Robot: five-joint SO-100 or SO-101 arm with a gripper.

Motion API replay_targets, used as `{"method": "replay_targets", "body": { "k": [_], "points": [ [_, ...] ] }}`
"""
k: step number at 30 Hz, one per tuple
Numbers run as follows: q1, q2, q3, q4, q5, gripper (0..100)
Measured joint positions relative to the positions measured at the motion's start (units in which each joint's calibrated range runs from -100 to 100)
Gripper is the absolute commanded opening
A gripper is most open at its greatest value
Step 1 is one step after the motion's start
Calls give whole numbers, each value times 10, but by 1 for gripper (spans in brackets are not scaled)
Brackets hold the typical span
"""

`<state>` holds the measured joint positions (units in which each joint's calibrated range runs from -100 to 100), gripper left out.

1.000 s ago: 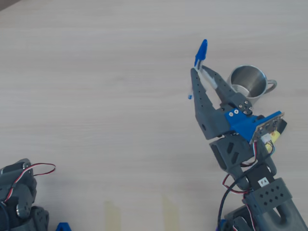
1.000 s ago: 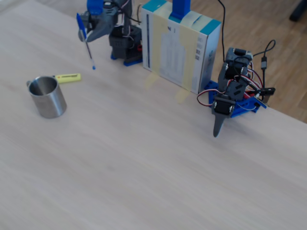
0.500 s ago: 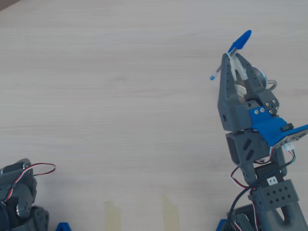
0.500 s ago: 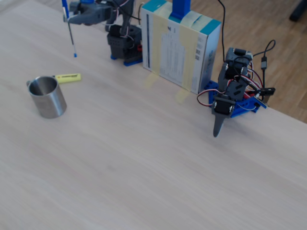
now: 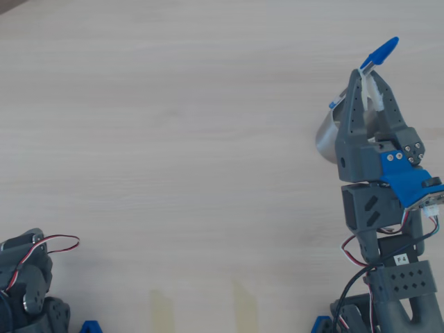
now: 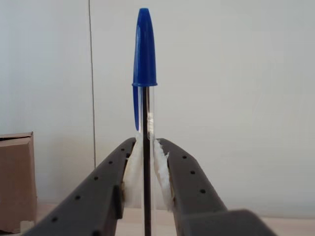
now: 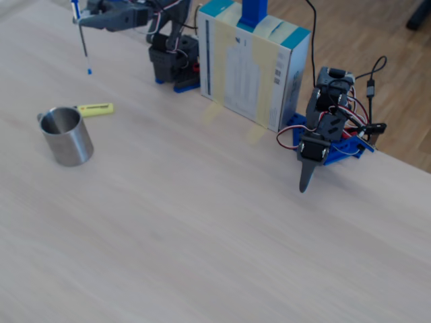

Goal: Grab the blue pen and put it in the silver cup.

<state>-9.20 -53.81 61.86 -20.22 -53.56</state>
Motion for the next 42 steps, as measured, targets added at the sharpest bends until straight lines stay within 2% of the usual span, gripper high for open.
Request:
{"method": "replay_targets", "body": {
  "k": [24,42],
  "points": [
    [93,-28,49,-1,-1,2],
    [94,142,14,-1,-1,2]
  ]
}}
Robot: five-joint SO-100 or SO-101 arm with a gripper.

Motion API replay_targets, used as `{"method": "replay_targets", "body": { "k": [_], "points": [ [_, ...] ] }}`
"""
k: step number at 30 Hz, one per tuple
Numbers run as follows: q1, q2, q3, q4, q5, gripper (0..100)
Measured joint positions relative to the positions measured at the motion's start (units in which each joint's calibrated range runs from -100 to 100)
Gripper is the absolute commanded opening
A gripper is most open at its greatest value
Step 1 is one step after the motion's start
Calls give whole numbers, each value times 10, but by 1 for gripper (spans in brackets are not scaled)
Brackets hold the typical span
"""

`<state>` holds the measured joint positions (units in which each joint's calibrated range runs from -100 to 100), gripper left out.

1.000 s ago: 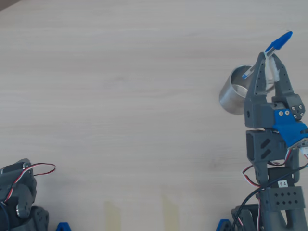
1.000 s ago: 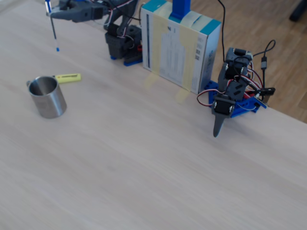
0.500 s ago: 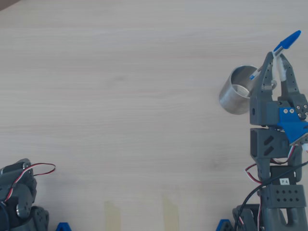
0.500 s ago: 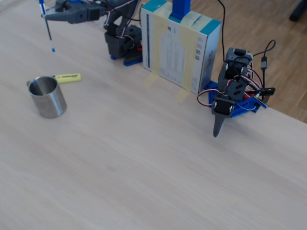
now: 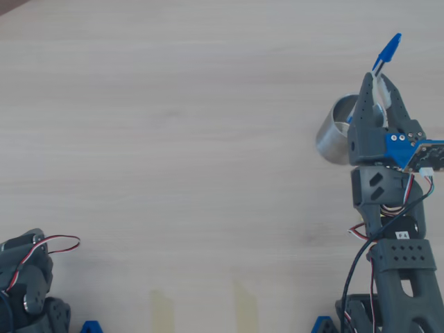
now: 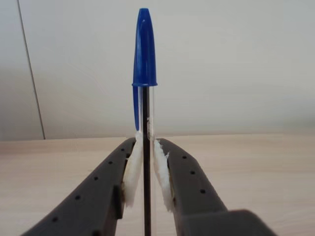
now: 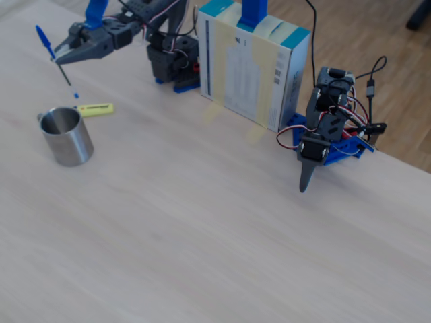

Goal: Grab the blue pen and put it in the silver cup.

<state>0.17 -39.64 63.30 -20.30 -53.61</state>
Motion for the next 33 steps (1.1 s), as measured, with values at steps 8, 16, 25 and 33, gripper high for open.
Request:
{"method": "replay_targets", "body": {
  "k": [8,16,25,33],
  "points": [
    [0,64,-14,-53,0,2],
    [13,111,-14,-102,0,2],
    [22,135,-14,-106,0,2],
    [28,158,-14,-107,0,2]
  ]
}}
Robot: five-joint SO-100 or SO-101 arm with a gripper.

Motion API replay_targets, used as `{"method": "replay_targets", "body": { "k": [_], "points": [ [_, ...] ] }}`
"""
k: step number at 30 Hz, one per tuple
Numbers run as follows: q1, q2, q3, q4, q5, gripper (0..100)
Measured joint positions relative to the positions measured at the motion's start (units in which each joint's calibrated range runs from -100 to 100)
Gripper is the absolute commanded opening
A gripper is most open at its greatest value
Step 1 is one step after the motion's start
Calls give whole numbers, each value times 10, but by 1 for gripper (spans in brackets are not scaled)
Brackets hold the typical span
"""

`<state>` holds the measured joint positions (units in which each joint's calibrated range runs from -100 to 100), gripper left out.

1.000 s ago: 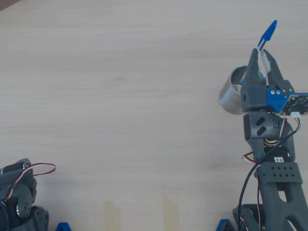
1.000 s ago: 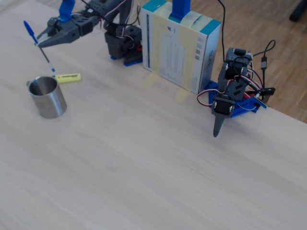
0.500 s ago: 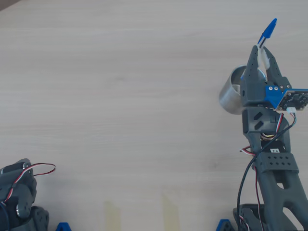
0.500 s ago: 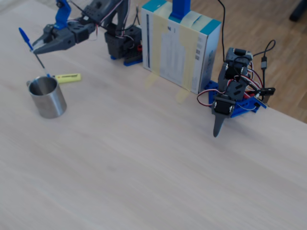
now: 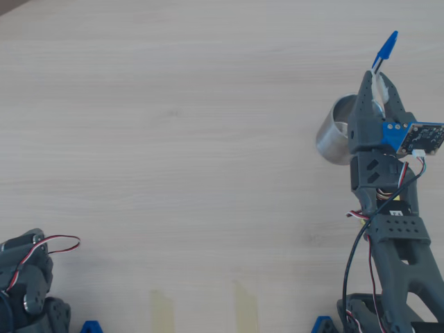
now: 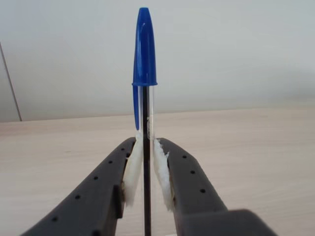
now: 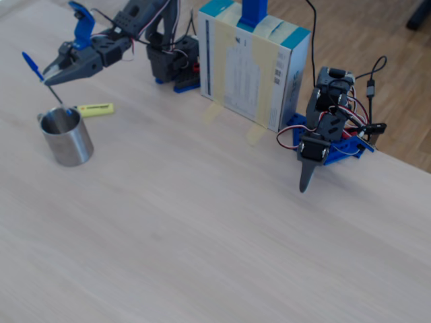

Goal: Grab the blue pen and put it in the silver cup.

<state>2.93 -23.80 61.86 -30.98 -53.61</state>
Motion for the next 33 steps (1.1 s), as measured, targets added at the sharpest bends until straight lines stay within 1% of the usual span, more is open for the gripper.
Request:
{"method": "replay_targets", "body": {
  "k": [11,33],
  "points": [
    [-1,4,10,0,13,2],
    [1,4,111,0,13,2]
  ]
}}
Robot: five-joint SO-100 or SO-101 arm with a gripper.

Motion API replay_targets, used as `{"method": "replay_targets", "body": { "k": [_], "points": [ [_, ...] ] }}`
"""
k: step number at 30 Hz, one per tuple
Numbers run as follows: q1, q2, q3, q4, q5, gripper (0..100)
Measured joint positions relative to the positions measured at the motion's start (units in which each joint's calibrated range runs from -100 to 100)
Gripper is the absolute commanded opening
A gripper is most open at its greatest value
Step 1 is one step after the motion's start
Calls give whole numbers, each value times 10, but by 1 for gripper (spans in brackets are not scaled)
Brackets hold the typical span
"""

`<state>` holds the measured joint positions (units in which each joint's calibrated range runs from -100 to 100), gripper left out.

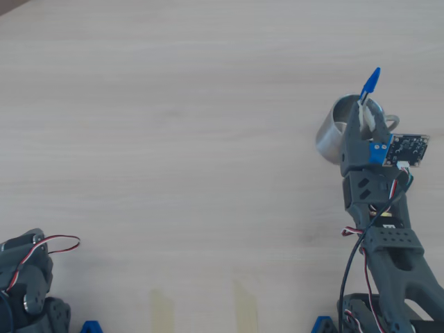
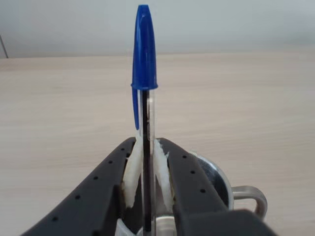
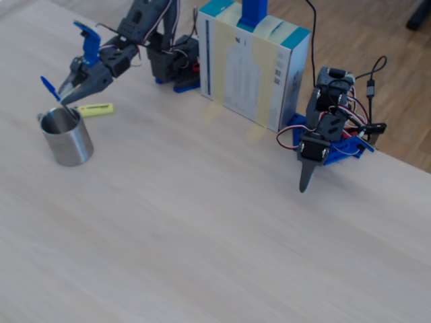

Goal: Grab the blue pen and put it in the silver cup.

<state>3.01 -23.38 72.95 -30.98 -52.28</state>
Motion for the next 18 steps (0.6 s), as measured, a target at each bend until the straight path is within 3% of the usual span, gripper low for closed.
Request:
{"method": "replay_targets", "body": {
  "k": [18],
  "points": [
    [0,0,18,0,0,2]
  ]
}}
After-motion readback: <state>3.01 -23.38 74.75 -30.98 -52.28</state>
